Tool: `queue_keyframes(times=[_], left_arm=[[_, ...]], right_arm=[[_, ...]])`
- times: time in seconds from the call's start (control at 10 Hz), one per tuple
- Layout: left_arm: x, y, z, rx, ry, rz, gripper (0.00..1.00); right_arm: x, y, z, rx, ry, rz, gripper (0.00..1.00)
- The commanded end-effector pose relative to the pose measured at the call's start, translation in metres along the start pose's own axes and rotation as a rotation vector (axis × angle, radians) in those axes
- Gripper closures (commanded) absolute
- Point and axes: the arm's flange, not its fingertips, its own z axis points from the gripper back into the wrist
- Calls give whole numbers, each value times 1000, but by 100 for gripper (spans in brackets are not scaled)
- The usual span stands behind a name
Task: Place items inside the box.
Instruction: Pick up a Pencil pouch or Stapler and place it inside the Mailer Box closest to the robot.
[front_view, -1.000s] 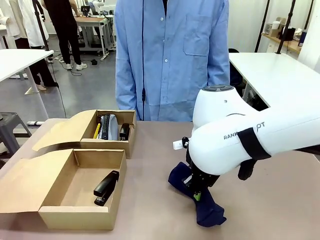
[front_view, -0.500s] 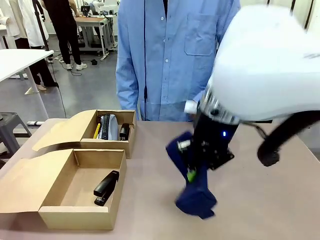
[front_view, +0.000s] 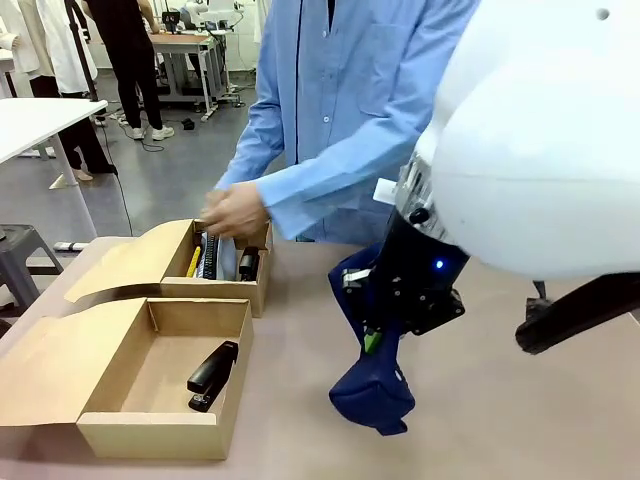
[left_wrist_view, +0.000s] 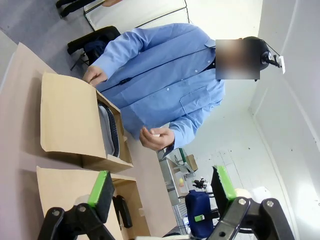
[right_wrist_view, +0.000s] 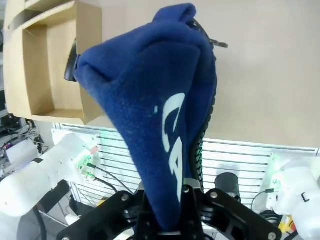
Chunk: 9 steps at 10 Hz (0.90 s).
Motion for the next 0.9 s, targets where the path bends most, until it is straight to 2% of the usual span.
queue_keyframes(times=[0.0,0.1,0.2,0.3,0.5,0.6,0.8], left_arm=[[1,-1,-1,-16,-12,-22,0],[1,-1,-1,-16,-12,-22,0],[1,-1,-1,-16,-12,-22,0],[1,-1,-1,-16,-12,-22,0],[1,-1,-1,-16,-12,-22,0],[1,-1,-1,-16,-12,-22,0],[1,-1,-1,-16,-12,-22,0]], right_arm=[[16,35,-26,-16,-26,-42,92],[25,53,-30,-13,-37,-51,92],[33,51,-28,-20,-29,-31,92],[29,23,-15,29,-38,-45,92],[-17,-63,15,-5,-86,-139,92],[-45,-97,19,-26,-103,-176,92],[-88,-146,9,39,-140,-238,92]])
